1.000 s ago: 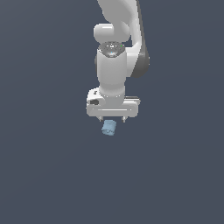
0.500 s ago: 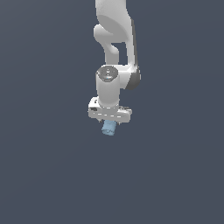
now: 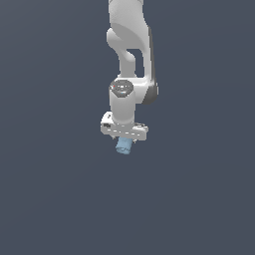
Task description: Pick up the object and move it to a goal position.
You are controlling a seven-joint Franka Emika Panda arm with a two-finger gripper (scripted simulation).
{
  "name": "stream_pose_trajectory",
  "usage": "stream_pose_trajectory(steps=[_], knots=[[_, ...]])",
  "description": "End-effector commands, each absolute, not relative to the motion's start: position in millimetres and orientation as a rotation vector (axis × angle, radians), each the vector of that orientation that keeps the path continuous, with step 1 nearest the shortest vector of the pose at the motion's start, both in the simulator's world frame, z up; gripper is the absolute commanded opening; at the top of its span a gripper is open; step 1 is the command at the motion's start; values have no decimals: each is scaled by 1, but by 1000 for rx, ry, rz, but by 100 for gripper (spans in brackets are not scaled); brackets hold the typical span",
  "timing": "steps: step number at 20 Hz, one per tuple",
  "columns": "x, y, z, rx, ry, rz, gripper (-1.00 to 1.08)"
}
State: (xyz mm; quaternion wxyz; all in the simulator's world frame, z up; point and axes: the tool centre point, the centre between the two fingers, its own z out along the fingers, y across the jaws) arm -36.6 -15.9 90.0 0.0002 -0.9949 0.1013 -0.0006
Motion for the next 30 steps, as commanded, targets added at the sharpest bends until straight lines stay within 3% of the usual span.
stream_pose_trajectory(steps=[1,14,15,30], knots=[[-37,-16,84,-3125,319,-1,100],[-38,-16,41,-3125,325,0,100],[-38,-16,41,-3125,325,0,-100],[-42,-20,45,-3125,327,0,-100]])
